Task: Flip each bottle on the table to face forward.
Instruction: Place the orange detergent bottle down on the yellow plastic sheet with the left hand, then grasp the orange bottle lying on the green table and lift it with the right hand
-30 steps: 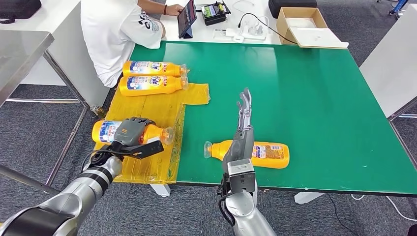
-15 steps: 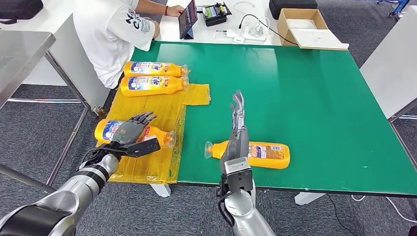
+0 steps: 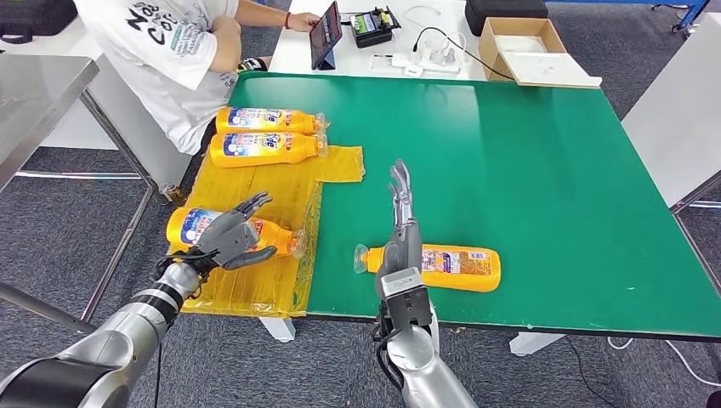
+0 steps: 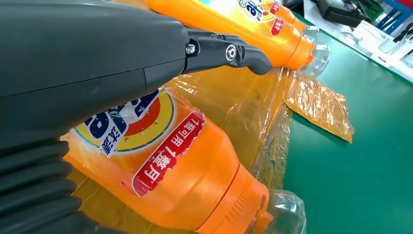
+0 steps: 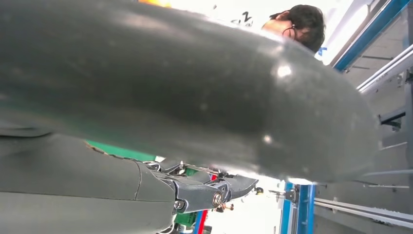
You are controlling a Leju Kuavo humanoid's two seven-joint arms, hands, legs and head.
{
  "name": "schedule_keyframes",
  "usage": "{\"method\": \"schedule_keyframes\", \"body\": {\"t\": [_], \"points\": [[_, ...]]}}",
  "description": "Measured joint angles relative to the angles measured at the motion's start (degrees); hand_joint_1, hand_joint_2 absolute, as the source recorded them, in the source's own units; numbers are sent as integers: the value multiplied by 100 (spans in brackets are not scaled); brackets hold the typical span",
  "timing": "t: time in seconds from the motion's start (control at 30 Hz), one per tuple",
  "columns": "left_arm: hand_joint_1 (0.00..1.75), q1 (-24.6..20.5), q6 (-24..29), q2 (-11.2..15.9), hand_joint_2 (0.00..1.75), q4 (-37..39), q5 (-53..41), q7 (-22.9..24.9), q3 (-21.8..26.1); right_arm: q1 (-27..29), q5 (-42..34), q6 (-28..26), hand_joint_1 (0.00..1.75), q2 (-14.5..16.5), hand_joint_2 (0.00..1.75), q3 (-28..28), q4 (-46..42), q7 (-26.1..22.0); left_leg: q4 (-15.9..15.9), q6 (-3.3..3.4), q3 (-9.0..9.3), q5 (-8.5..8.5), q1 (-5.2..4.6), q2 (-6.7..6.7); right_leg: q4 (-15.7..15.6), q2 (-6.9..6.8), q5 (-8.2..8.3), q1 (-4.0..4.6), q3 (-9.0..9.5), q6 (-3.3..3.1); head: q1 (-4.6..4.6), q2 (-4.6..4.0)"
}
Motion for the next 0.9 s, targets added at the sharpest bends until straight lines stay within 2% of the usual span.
{"method": "schedule_keyframes", "body": {"t": [0.23, 0.37, 0.5, 0.6, 0.67, 0.73, 0.8, 0.87, 0.9], "points": [[0, 26, -5, 0, 0, 0, 23, -10, 102, -44, -6, -5, 0, 0, 0, -1, 99, -8, 0, 0, 5, 0, 0, 0, 0, 0, 0, 0, 3, 0, 0, 0], [0, 49, 0, -34, 0, -6, 424, -42, 226, -48, -69, -52, 0, 4, 0, -10, 132, -31, 0, 0, 8, 0, 0, 1, 0, 1, 0, 1, 3, 0, 0, 0], [0, 129, 189, -129, 175, -77, 1107, -229, 490, -36, -82, -65, 0, 4, 0, -28, 140, -33, 0, 0, 8, 0, 0, 3, 0, 2, 1, 1, -1, 0, 0, 0], [0, 137, 207, -134, 175, -83, 1147, -241, 508, -35, -81, -66, 0, 4, 0, -29, 140, -33, 0, 0, 8, 0, 0, 3, 0, 2, 1, 1, -1, 0, 0, 0], [0, 234, 482, -244, 175, -228, 1605, -398, 762, -15, -10, -106, 0, 4, 0, -34, 144, 0, 0, 0, 5, 0, 0, 4, 0, 2, 1, 0, -6, 0, 1, 0], [0, 630, 1848, -553, 175, -1019, 2443, -630, 1321, 20, 395, -202, 0, -19, 0, -43, 205, 304, 1, 0, -5, -1, 0, 7, 0, 4, 1, 1, -16, 1, 1, 0], [0, 1095, 3548, -798, 175, -2039, 2745, -712, 1626, 28, 845, -224, 0, -82, 87, -55, 319, 683, 2, -1, -14, -3, 0, 10, 0, 6, 1, 1, -28, 1, 1, 0], [0, 1398, 4311, -877, 175, -2764, 2681, -714, 1623, 1, 1115, -156, 0, -177, 175, -82, 434, 906, 2, -1, -23, -5, 0, 9, -2, 6, -1, 0, -35, 1, 1, 0], [0, 1527, 4384, -905, 175, -3093, 2787, -714, 1618, -19, 1289, -120, 0, -241, 175, -100, 494, 1034, 2, -1, -26, -5, 0, 7, -3, 5, -2, 0, -38, 1, 1, 0]]}}
